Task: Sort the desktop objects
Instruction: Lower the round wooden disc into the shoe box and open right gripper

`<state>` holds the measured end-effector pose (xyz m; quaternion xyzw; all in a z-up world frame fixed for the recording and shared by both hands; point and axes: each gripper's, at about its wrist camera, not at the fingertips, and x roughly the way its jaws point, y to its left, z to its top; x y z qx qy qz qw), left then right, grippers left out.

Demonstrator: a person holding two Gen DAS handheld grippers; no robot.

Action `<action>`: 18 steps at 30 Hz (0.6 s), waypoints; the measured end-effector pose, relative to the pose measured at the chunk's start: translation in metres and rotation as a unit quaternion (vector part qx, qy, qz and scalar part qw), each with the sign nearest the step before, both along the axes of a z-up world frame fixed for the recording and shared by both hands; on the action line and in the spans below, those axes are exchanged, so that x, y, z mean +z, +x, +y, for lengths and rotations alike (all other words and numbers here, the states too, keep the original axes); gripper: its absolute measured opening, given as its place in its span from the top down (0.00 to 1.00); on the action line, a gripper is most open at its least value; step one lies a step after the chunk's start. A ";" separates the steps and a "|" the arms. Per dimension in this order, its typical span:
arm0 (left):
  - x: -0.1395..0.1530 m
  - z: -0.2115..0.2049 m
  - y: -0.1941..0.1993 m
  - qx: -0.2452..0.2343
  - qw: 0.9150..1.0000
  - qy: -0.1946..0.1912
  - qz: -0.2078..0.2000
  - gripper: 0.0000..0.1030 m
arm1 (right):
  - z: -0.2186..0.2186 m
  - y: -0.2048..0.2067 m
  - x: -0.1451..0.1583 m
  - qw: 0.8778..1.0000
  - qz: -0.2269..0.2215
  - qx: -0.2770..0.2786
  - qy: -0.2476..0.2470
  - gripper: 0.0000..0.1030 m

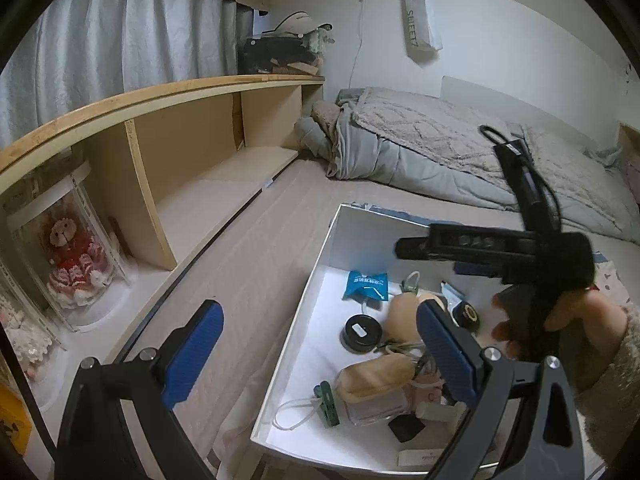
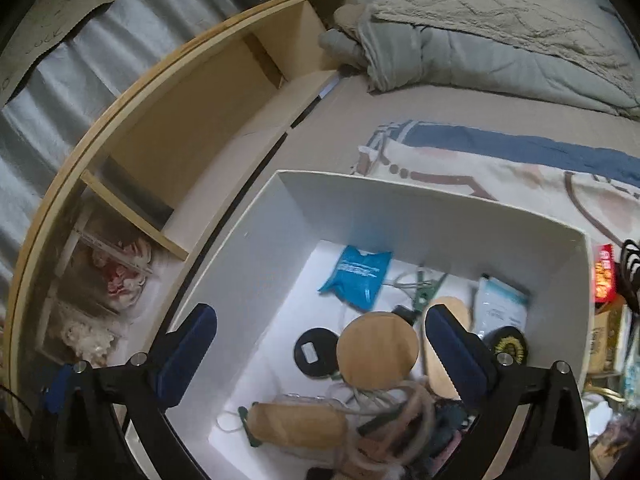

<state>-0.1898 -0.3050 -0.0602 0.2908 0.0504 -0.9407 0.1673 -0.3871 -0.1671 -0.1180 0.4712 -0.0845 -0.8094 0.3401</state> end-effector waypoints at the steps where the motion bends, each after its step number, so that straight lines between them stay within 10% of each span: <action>1: 0.000 0.001 0.000 0.001 1.000 0.000 0.000 0.05 | 0.003 0.000 0.000 1.000 0.004 0.002 0.003 0.00; 18: 0.024 0.034 0.014 0.003 1.000 -0.006 0.017 0.00 | 0.063 0.059 0.046 0.990 0.137 0.013 0.038 0.00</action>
